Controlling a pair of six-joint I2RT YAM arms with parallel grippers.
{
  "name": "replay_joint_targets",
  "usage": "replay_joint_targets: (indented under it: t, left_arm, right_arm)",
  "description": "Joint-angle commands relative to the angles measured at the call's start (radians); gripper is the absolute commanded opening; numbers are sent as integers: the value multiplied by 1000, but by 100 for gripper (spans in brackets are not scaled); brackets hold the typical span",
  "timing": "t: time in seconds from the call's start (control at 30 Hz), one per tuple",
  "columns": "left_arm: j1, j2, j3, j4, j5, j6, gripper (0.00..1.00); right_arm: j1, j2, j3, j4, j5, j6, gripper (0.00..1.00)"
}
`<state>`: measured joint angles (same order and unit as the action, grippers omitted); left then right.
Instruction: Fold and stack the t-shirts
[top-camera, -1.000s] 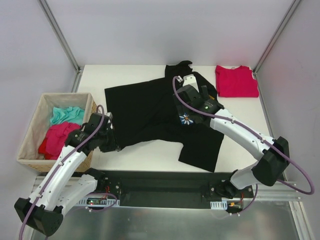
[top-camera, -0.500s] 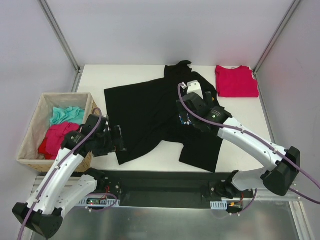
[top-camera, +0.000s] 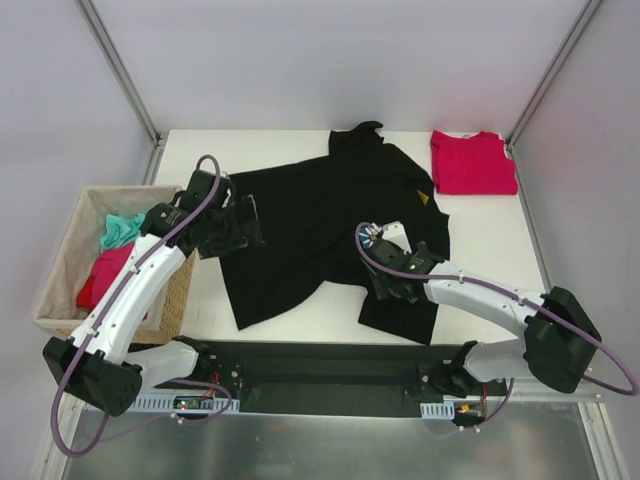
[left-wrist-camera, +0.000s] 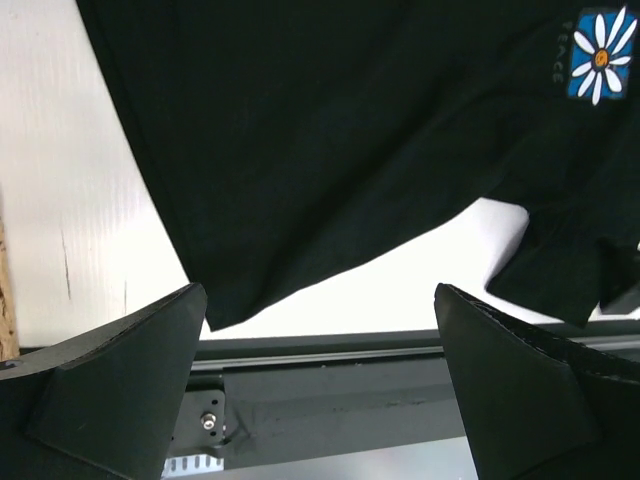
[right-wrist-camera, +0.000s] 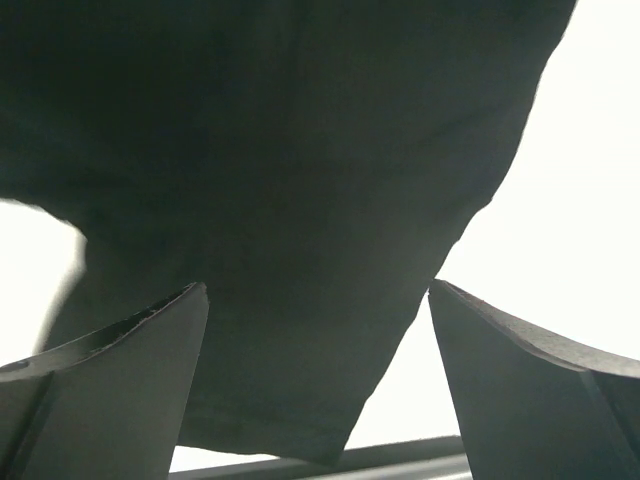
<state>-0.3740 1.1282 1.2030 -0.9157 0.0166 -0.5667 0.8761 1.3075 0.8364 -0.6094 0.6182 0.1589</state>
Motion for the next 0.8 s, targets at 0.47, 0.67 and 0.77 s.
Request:
replay_joint_targets:
  t: [0.47,0.67,0.77]
  left_arm:
    - [-9,117,75,15,-18,50,99]
    - [-8,130,66,15,-18,47,99]
    - [-9,134,66,17,-18,45,99]
  right_arm:
    - [17,115,-135,102,-138,208,97]
    - [17,39,-187,51,-155,287,97]
    - [15,-5,-198,1,-158,318,97]
